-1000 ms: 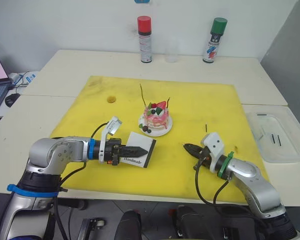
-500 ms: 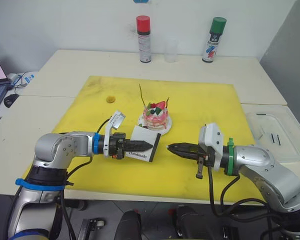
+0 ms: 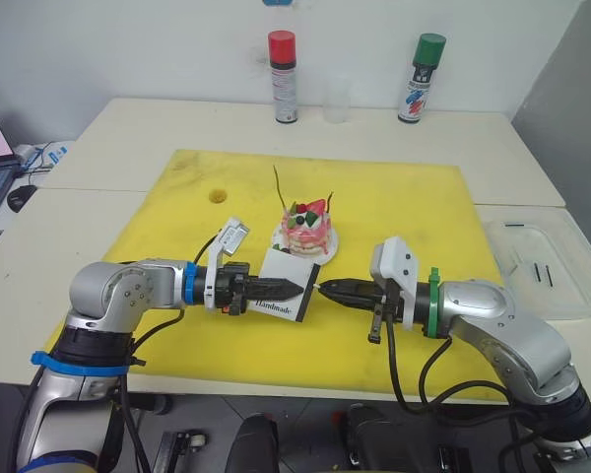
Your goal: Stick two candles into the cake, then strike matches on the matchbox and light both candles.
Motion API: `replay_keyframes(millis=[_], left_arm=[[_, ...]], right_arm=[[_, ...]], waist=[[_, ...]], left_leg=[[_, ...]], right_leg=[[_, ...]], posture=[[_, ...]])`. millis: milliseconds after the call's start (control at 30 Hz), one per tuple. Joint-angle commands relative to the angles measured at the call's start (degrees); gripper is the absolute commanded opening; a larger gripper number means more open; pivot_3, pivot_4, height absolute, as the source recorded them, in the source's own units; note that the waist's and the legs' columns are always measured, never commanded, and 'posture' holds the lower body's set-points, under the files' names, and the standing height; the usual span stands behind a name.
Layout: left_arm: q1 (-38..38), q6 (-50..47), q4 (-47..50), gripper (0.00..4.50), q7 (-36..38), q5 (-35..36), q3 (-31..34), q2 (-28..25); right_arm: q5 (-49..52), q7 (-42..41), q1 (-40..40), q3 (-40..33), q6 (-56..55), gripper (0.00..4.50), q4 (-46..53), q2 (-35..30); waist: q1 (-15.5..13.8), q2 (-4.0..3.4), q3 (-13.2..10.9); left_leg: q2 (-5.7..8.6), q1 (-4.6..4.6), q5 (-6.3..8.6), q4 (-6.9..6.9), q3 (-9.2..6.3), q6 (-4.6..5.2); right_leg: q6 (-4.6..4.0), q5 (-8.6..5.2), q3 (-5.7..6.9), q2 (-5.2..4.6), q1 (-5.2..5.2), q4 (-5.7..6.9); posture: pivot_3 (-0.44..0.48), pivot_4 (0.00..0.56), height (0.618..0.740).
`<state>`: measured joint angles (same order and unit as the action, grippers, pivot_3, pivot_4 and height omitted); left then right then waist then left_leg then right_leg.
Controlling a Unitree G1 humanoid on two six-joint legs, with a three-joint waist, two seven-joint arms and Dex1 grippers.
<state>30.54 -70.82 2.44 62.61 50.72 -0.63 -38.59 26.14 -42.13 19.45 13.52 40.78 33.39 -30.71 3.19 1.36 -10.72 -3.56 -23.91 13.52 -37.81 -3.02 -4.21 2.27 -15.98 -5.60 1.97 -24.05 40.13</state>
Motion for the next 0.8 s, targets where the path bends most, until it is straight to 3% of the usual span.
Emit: replay_keyframes(millis=[33,600,800], left_arm=[[0.2,0.1,1.9,0.00,0.3,1.4,1.1,0.0],[-0.5,0.3,2.7,0.00,-0.5,1.9,1.0,0.3],[-2.2,0.1,4.9,0.00,-0.3,2.4,1.0,-0.3]], right_arm=[[-0.7,0.9,0.8,0.8,-0.1,0.05,1.0,0.3],[-4.1,4.5,2.5,3.3,2.7,0.05,-0.1,1.7],[-8.4,11.8,5.8,-0.4,0.9,0.05,-2.1,5.6]], waist=[[0.0,0.00,0.0],[0.0,0.00,0.0],[0.0,-0.01,0.0]], left_leg=[[0.00,0.00,0.00,0.00,0.00,0.00],[0.00,0.00,0.00,0.00,0.00,0.00],[-0.01,0.00,0.00,0.01,0.00,0.00]], right_leg=[[0.00,0.00,0.01,0.00,0.00,0.00],[0.00,0.00,0.00,0.00,-0.01,0.00],[0.00,0.00,0.00,0.00,-0.02,0.00]], posture=[[0.000,0.150,0.704],[0.000,0.150,0.704],[0.000,0.150,0.704]])
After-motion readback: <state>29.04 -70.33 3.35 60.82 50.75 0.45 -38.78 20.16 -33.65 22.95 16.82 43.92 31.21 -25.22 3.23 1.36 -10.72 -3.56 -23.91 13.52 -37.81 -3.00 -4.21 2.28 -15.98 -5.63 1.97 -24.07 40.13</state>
